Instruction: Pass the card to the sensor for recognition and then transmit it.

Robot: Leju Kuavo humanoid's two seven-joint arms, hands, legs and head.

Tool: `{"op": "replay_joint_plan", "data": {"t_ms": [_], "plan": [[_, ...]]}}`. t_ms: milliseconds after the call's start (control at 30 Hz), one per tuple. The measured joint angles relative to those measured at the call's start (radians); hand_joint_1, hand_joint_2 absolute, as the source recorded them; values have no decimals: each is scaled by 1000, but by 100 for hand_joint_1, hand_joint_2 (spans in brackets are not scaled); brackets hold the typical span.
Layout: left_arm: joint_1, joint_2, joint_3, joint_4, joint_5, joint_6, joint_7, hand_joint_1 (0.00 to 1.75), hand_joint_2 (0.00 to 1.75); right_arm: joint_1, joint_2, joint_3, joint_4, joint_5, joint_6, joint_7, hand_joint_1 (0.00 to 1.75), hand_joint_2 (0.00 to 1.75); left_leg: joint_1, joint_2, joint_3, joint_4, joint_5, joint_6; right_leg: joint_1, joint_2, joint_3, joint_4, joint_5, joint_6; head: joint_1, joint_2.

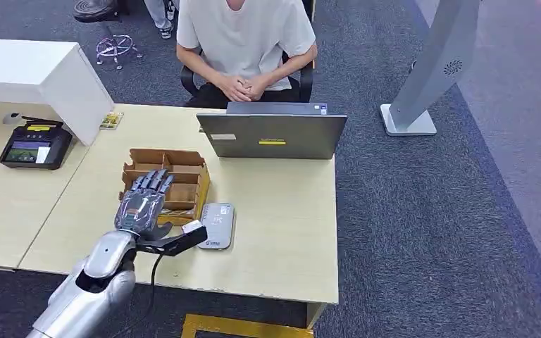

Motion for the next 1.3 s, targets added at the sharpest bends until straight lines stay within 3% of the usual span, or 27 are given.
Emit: {"op": "replay_joint_plan", "data": {"t_ms": [167, 200, 233, 267, 300, 600, 1300], "plan": [[0, 0, 4, 0, 1, -1, 0, 0, 175, 0, 0, 0, 0, 0, 0, 0, 0, 0, 0, 0, 0, 0, 0, 0, 0, 0, 0, 0, 0, 0, 0, 0], [0, 0, 5, 0, 2, -3, 0, 5, 175, 0, 0, 0, 0, 0, 0, 0, 0, 0, 0, 0, 0, 0, 0, 0, 0, 0, 0, 0, 0, 0, 0, 0], [0, 0, 5, 0, 2, -4, 0, 28, 175, 0, 0, -1, 0, 1, 0, 0, 0, 0, 0, 0, 0, 0, 0, 0, 0, 0, 0, 0, 0, 0, 0, 0], [0, 0, 5, 0, 3, -8, 0, 28, 175, 0, 0, -1, 0, 2, 0, 0, 0, 0, 0, 0, 0, 0, 0, 0, 0, 0, 0, 0, 0, 0, 0, 0], [0, 0, 5, 1, 5, -10, -1, 175, 175, 0, 0, -2, 0, 3, 0, 0, 0, 0, 0, 0, 0, 0, 0, 0, 0, 0, 0, 0, 0, 0, 0, 0], [0, 0, 5, 18, 45, -48, -30, 175, 175, 0, 0, -6, 0, 7, 1, 0, 0, 0, 0, 0, 0, 0, 0, 0, 0, 0, 0, 0, 0, 0, 0, 0], [-15, 9, 5, 43, 90, -64, -51, 175, 175, 0, 0, -16, 0, 19, 0, 0, 0, 0, 0, 0, 0, 0, 0, 0, 0, 0, 0, 0, 0, 0, 0, 0]]}}
